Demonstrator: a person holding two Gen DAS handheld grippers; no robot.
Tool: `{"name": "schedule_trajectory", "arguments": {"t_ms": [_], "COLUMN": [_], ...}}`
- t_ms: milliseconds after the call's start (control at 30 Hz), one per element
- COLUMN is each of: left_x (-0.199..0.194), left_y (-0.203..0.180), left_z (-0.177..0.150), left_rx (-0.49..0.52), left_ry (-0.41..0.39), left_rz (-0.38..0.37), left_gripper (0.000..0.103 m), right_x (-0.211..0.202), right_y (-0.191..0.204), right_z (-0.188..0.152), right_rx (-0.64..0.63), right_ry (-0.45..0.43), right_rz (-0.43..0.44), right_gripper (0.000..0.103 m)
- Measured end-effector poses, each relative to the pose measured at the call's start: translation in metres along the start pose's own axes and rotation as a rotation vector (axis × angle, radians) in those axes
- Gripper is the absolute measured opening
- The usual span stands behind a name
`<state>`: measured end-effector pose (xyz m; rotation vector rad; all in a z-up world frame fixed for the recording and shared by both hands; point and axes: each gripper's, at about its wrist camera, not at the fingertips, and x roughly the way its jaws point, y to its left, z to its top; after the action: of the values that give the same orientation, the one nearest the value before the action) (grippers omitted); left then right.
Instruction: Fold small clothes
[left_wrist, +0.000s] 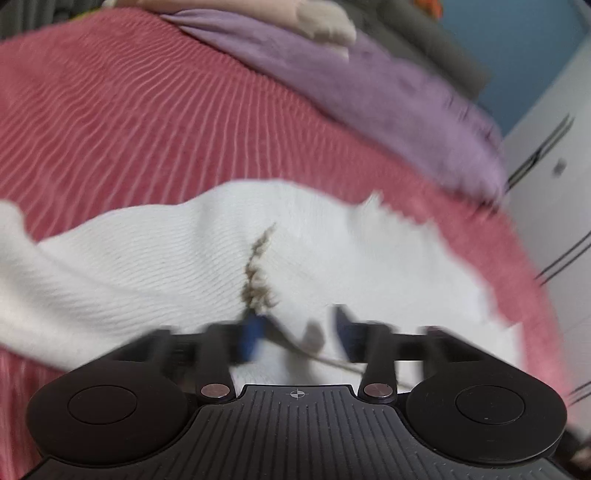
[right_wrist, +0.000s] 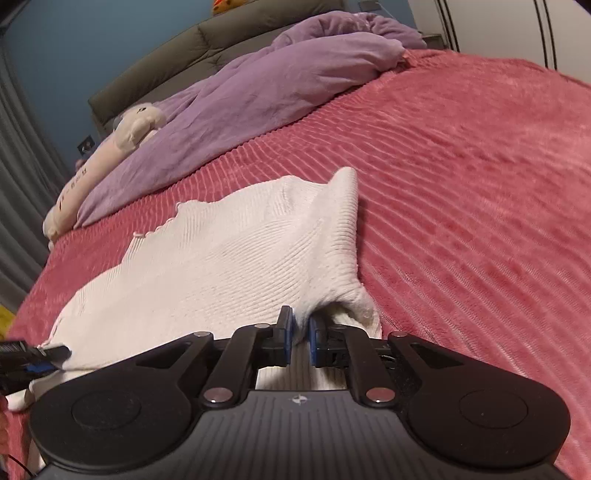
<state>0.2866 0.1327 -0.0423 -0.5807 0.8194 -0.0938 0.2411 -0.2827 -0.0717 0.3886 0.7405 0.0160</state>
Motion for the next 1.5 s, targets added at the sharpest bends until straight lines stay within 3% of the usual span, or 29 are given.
{"name": "schedule_trajectory", "arguments": {"t_ms": [67,133,200,333,467,600,767,933,1000,1033,1133,1233,1300,1367,1500], "left_x": [-0.025,-0.052,-0.072,-0.104,-0.129,-0.149,-0.142,-0.131,-0.127,-0.127,-0.132,-0.147,-0.153,-0.156,-0.144], "left_y": [0.013,0.036,0.066,0.134,0.179,0.2,0.226,0.241,0.25,0.252,0.257,0.252,0.229,0.188,0.078], "left_z": [-0.001,-0.004,-0.003,0.008,0.015,0.015,0.02,0.038,0.039,0.04,0.042,0.042,0.048,0.055,0.056], "left_rx": [-0.054,-0.085,-0.146,-0.335,-0.481,-0.583,-0.616,-0.607,-0.635,-0.64,-0.637,-0.623,-0.499,-0.341,-0.073], "left_ry": [-0.085,-0.176,-0.22,-0.27,-0.346,-0.447,-0.426,-0.476,-0.502,-0.505,-0.465,-0.472,-0.479,-0.471,-0.428], "left_rz": [0.011,0.061,0.138,0.289,0.285,0.325,0.257,0.262,0.27,0.285,0.319,0.289,0.273,0.258,0.114], "left_gripper": [0.087,0.094,0.094,0.092,0.082,0.082,0.084,0.08,0.074,0.061,0.01,0.009,0.009,0.009,0.009], "right_x": [-0.01,-0.022,-0.036,-0.053,-0.062,-0.059,-0.053,-0.053,-0.052,-0.053,-0.051,-0.051,-0.051,-0.051,-0.051], "right_y": [0.005,0.014,0.023,0.039,0.048,0.05,0.047,0.045,0.045,0.045,0.045,0.045,0.044,0.042,0.041], "right_z": [-0.002,-0.01,-0.026,-0.06,-0.071,-0.068,-0.076,-0.08,-0.08,-0.081,-0.083,-0.083,-0.083,-0.083,-0.082], "right_rx": [-0.017,-0.062,-0.116,-0.186,-0.199,-0.184,-0.19,-0.185,-0.183,-0.182,-0.181,-0.185,-0.179,-0.17,-0.163], "right_ry": [-0.002,-0.01,-0.024,-0.025,-0.048,-0.031,-0.039,-0.058,-0.058,-0.059,-0.063,-0.064,-0.065,-0.067,-0.068], "right_rz": [-0.005,-0.004,-0.002,-0.002,-0.02,-0.035,-0.036,-0.031,-0.03,-0.029,-0.028,-0.03,-0.025,-0.017,-0.011], "right_gripper": [0.024,0.034,0.039,0.044,0.045,0.045,0.048,0.048,0.049,0.049,0.049,0.049,0.049,0.049,0.049]}}
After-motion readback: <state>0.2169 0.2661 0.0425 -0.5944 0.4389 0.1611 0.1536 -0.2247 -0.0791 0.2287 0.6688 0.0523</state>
